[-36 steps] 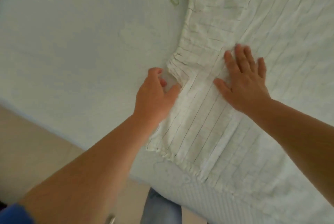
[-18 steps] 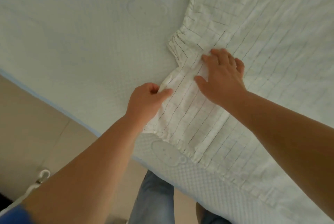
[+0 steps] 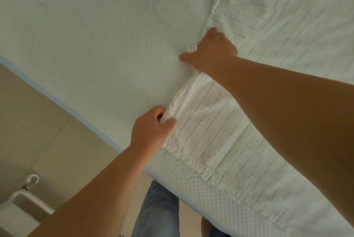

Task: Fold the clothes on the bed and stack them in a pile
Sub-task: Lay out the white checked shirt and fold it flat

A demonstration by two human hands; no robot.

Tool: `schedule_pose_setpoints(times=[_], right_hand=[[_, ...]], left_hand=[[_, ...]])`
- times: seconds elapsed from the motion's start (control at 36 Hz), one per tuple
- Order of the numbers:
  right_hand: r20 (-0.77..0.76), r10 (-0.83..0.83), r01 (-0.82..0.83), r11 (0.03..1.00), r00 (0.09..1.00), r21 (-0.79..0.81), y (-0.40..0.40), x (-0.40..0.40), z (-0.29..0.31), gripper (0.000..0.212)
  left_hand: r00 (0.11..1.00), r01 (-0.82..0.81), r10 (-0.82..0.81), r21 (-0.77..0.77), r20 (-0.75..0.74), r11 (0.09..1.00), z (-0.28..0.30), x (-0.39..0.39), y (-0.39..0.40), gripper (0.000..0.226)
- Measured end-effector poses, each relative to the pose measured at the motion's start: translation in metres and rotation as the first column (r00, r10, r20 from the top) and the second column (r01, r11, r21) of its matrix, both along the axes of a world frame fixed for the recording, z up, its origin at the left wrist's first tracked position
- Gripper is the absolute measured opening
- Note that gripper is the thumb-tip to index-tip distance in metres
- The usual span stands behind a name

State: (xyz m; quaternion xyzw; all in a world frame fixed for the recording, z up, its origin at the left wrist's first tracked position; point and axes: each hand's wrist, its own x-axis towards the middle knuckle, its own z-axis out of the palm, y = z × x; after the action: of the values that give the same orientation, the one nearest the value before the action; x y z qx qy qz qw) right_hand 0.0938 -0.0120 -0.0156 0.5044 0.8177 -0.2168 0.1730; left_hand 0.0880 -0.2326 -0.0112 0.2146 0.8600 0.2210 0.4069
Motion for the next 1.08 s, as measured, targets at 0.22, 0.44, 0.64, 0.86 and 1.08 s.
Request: schedule_pose_setpoints(times=[0.22, 0.44, 0.64, 0.86, 1.08], right_hand=[[-0.366, -0.441, 0.369, 0.895, 0.82, -0.251, 0.009, 0.033, 0.027, 0.026], [-0.501, -0.709, 0.565, 0.702, 0.496, -0.434, 0.018, 0.131, 0.071, 0.007], [-0.483, -0.832, 0.684, 0.521, 0.273, -0.511, 0.016, 0.237, 0.083, 0.013], [-0.41, -0.891, 0.762, 0.4, 0.193, -0.51, 0.015, 0.323, 0.048, 0.005], [-0.3, -0.888, 0.724, 0.457, 0.347, -0.517, 0.027, 0.345, 0.019, 0.054]], left_hand=[[0.999, -0.047, 0.048, 0.164, -0.003, 0.985, 0.026, 0.012, 0.0, 0.018], [0.988, 0.15, -0.153, 0.264, -0.008, 0.953, 0.067, 0.074, 0.013, 0.023], [0.917, 0.385, -0.399, 0.223, 0.016, 0.895, 0.079, 0.153, 0.026, 0.013], [0.839, 0.541, -0.544, 0.087, 0.01, 0.837, 0.047, 0.244, 0.037, 0.007], [0.79, 0.601, -0.609, -0.102, -0.072, 0.793, 0.01, 0.269, 0.047, 0.008]])
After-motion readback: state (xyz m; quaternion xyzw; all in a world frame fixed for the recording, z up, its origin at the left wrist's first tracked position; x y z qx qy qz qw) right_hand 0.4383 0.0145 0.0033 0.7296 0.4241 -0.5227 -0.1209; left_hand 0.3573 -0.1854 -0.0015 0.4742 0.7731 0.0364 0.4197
